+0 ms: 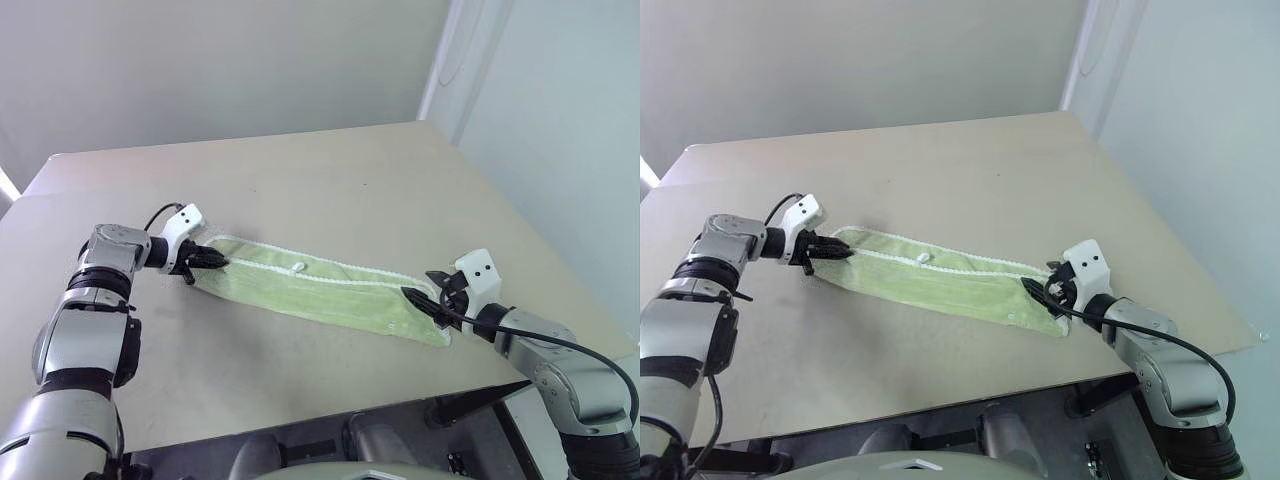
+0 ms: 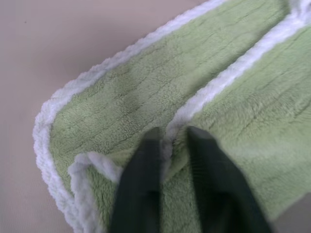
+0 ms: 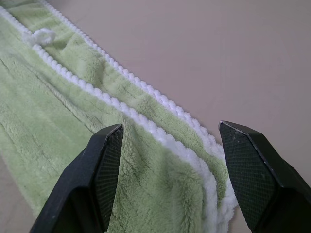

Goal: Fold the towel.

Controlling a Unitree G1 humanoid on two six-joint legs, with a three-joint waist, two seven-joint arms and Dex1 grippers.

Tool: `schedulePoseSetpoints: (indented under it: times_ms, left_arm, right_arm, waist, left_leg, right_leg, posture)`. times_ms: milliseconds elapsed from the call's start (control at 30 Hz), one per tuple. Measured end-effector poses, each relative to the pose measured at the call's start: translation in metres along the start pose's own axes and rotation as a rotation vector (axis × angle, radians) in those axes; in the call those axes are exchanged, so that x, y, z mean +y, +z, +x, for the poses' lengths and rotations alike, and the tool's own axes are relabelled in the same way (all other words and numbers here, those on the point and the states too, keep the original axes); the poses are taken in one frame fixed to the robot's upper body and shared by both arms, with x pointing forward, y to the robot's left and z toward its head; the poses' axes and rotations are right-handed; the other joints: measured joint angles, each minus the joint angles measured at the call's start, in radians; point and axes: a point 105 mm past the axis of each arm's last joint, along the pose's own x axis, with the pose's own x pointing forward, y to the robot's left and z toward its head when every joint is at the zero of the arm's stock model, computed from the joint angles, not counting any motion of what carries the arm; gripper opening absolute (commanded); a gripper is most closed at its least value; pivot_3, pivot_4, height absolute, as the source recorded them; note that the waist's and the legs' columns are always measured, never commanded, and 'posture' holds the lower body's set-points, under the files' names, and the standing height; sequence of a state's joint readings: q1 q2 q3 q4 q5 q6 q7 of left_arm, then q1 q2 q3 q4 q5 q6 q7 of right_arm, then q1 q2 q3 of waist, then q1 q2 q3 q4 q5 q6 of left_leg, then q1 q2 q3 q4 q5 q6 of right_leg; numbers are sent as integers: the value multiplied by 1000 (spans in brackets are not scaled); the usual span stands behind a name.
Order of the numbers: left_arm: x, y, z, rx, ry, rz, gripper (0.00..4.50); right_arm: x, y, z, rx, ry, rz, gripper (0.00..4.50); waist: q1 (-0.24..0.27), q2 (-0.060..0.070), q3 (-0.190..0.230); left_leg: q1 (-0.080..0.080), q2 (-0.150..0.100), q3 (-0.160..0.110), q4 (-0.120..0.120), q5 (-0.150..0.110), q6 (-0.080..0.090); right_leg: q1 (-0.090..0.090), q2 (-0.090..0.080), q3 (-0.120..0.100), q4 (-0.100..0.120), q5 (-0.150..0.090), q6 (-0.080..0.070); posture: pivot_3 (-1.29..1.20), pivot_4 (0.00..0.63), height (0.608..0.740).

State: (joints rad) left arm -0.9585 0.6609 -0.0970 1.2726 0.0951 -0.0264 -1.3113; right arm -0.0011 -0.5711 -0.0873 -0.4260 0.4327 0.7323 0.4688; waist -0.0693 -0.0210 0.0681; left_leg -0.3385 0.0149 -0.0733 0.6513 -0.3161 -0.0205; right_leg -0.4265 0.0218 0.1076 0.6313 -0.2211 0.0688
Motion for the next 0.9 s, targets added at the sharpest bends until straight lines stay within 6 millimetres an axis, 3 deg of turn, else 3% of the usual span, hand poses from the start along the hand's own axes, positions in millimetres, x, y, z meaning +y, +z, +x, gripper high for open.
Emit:
schedulePoseSetpoints:
  times_ms: [300, 533, 667, 867, 900]
  left_arm:
    - [3, 5, -26, 6, -17, 45, 25]
    - [5, -12, -28, 43, 11, 22, 25]
    - [5, -12, -21, 36, 26, -6, 926]
    - [10, -3, -18, 18, 61, 5, 3042]
    - [11, -2, -18, 18, 69, 14, 3042]
  right_arm:
    - [0, -3, 0, 22, 13, 8, 3294]
    - [3, -8, 3, 64, 48, 50, 3294]
    - [4, -5, 4, 56, 58, 35, 3294]
    - [4, -6, 3, 57, 56, 29, 3294]
    - [4, -8, 3, 62, 54, 31, 3294]
  waist:
    - [1, 0, 0]
    - [1, 0, 0]
    - [5, 0, 0]
    - [3, 0, -1]
    - [3, 0, -1]
  left_leg:
    - [0, 0, 0, 1, 0, 0]
    - [0, 0, -1, 2, 0, 0]
    - [0, 0, -1, 3, 0, 0]
    - [0, 0, -1, 3, 0, 0]
    - [0, 0, -1, 3, 0, 0]
  right_leg:
    - [0, 0, 0, 1, 0, 0]
    - [1, 0, 0, 2, 0, 0]
    - [1, 0, 0, 2, 0, 0]
    - [1, 0, 0, 2, 0, 0]
    - [1, 0, 0, 2, 0, 0]
  posture:
    - [0, 0, 740]
    - [0, 0, 740]
    - [0, 0, 740]
    - [0, 0, 740]
    - [0, 0, 740]
